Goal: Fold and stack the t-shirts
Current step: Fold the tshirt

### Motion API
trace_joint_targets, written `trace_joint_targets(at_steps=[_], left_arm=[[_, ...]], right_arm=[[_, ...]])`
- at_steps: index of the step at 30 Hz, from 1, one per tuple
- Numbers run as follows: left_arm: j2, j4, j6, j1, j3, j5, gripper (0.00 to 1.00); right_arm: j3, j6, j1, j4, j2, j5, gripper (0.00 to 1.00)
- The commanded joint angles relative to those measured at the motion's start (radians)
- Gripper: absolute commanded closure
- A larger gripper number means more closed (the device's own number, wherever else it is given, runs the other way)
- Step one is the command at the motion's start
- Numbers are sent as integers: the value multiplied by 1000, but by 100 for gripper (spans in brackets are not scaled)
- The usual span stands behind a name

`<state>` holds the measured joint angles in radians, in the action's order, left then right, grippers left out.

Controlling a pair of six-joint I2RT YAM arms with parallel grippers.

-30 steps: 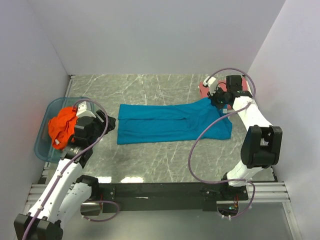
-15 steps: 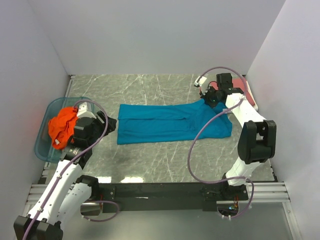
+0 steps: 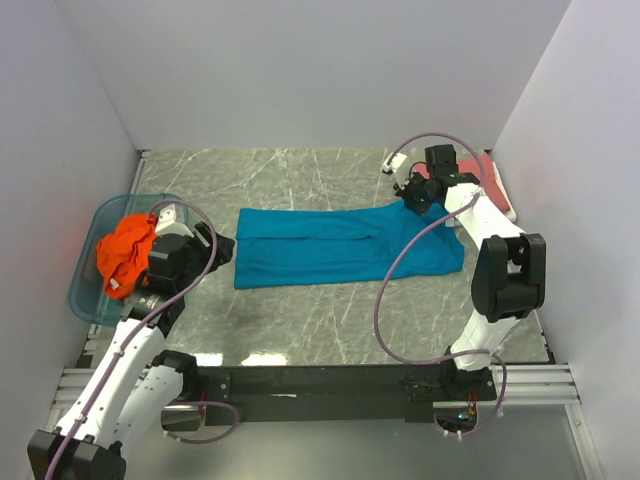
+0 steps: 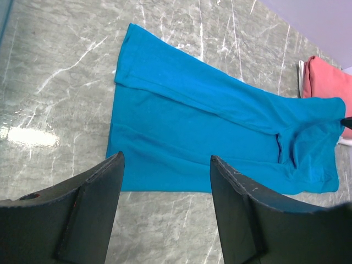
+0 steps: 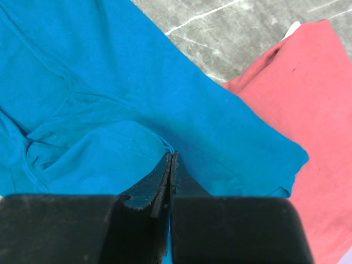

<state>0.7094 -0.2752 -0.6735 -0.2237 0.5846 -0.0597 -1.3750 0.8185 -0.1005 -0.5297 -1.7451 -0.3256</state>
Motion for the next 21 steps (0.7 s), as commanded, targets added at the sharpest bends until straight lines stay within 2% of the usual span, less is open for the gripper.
trace_joint_targets(at_steps=[1, 14, 15, 16, 18, 21], left_arm=[[-1, 28, 6, 0, 11, 17, 32], [9, 22, 8, 0, 15, 21, 32], [7, 21, 8, 0, 15, 21, 32], [7, 21, 6, 0, 14, 21, 32], [10, 25, 3, 0, 14, 27, 32], [18, 45, -15, 0, 0, 47, 31]], right_arm=[[-48, -12, -13, 20, -13, 16, 100], [-58, -68, -13, 83, -59, 95, 98], [-61, -73, -11, 89, -65, 103, 94], [-65, -91, -14, 111, -79, 129, 74], [-78, -119, -15, 122, -99, 183, 57], [-67, -218, -7, 204, -70, 253, 50]])
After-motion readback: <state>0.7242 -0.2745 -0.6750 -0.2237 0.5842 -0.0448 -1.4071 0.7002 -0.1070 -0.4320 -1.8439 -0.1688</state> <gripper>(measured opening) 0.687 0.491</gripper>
